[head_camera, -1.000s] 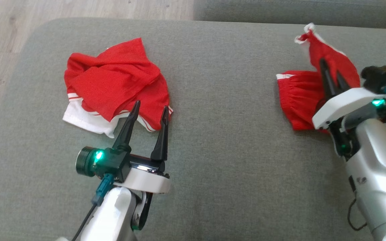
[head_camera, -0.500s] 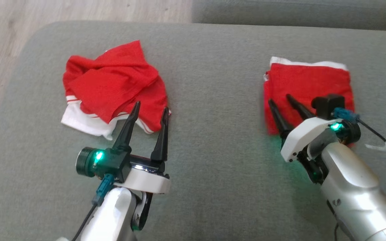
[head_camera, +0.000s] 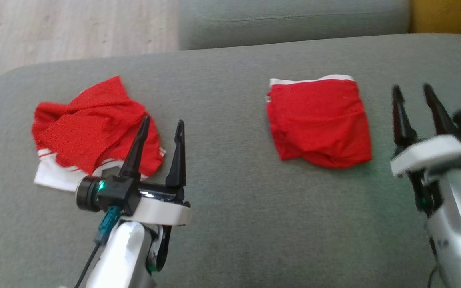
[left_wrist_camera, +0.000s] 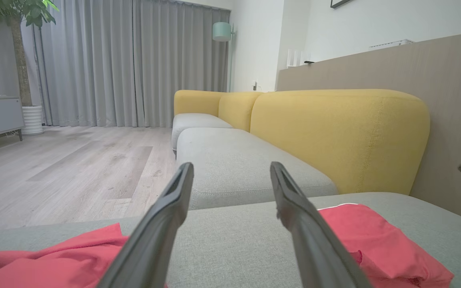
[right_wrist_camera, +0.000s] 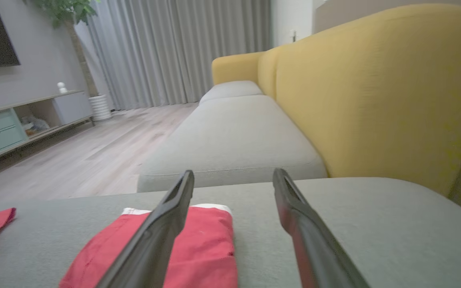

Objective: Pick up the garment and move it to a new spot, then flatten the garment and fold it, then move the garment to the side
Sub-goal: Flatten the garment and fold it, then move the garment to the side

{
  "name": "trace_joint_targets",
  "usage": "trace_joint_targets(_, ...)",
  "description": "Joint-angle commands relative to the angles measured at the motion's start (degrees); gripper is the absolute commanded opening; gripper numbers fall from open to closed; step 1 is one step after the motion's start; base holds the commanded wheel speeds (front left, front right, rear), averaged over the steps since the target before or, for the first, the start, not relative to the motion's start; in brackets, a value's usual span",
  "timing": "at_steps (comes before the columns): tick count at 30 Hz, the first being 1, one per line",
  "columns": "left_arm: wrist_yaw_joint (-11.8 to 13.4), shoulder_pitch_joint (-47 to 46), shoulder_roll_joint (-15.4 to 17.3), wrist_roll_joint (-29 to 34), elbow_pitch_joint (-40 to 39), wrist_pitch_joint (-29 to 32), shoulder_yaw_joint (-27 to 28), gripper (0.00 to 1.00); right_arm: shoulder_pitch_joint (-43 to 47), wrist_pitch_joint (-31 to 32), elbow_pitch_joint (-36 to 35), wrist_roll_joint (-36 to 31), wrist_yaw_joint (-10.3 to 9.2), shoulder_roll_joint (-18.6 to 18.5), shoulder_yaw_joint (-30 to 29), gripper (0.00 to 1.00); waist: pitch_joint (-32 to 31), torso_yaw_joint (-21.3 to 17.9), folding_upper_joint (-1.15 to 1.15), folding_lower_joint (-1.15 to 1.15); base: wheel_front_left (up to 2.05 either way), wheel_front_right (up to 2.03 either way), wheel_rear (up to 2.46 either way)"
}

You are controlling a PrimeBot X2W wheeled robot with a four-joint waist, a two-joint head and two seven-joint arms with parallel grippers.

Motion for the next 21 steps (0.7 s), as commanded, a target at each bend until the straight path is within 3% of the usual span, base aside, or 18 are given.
trace_joint_targets(1,0.4,-0.6,0.4,-0.2,-2.1,-0.3,2.3,1.0,1.0,-0.7,-2.5,-1.1,-0.05,0.6,0.1,1.0,-0.4,-1.2,0.0,0.0,0.0,0.0,0.0)
trace_joint_targets(10,0.8,3.6,0.3,-0.3,-2.2,-0.3,4.8,1.0,16.7,-0.7,-17.0,-9.7,-0.05,8.9,-9.3,1.0,-1.0,-3.7,0.0,0.0,0.0,0.0,0.0)
trace_joint_targets(21,0.2,3.0,0.3,0.4,-2.5,-0.3,4.1,1.0,17.3,0.3,-20.8,-11.5,-0.05,10.7,-11.0,1.0,1.2,-2.5,0.0,0.0,0.0,0.0,0.0)
